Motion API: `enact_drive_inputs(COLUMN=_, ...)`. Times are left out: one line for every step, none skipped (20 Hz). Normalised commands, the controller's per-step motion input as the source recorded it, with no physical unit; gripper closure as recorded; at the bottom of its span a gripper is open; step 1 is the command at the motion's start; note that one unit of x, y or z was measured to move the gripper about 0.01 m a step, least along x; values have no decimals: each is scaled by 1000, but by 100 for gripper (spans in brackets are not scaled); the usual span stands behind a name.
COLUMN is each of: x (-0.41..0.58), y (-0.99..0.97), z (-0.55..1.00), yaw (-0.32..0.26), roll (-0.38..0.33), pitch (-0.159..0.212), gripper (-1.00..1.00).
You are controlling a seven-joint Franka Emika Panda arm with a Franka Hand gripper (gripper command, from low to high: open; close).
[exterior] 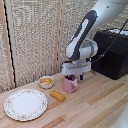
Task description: Please focus on the pink mug and carefully direct your gripper towards it. Gently take hold of the pink mug using your grasping instrument. Exercise caution as you elevate the pink mug off the tabletop. Shift the pink mug so it is above the white platter. With precision, slowly place the pink mug onto the white platter.
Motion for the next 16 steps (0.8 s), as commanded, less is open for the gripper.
enact_drive_inputs(x=0, y=0, z=-74, yaw=0, roll=-1, pitch=-26, gripper=100)
enact_drive_inputs(x=0, y=0, z=-6, yaw=0, roll=0, pitch=-38, gripper=100)
enact_drive_inputs(x=0, y=0, z=-11, yaw=0, roll=0, pitch=-49, gripper=100)
enact_drive_inputs(x=0, y=14, z=0, yaw=0, roll=0, pitch=-62, gripper=100)
enact_drive_inputs(x=3, y=54, z=0, yaw=0, roll=0, pitch=-48, gripper=100)
enact_drive_inputs(x=0, y=100, z=0, yaw=0, roll=0, pitch=-34, gripper=100)
enact_drive_inputs(x=0, y=103, z=0, yaw=0, roll=0, pitch=-27, gripper=100)
enact_drive_inputs(x=0, y=80, z=14, yaw=0, roll=0, pitch=-28, gripper=100)
enact_drive_inputs(x=0, y=103, z=54, yaw=0, roll=-6, pitch=-16, gripper=100)
enact_drive_inputs(x=0, y=97, z=63, yaw=0, roll=-11, pitch=-24, gripper=100)
enact_drive_inputs(x=0, y=51, z=40, yaw=0, roll=-1, pitch=-21, gripper=100)
enact_drive_inputs(x=0, y=40, z=23, yaw=0, roll=0, pitch=-19, gripper=100)
enact_drive_inputs(x=0, y=46, z=0, yaw=0, roll=0, pitch=-9, gripper=100)
enact_drive_inputs(x=0, y=60, z=11, yaw=-8, roll=-3, pitch=-12, gripper=100)
enact_drive_inputs(x=-9, y=51, z=0, yaw=-16, roll=-5, pitch=-4, gripper=100)
enact_drive_inputs(x=-89, y=0, z=0, yaw=0, roll=0, pitch=-39, gripper=100)
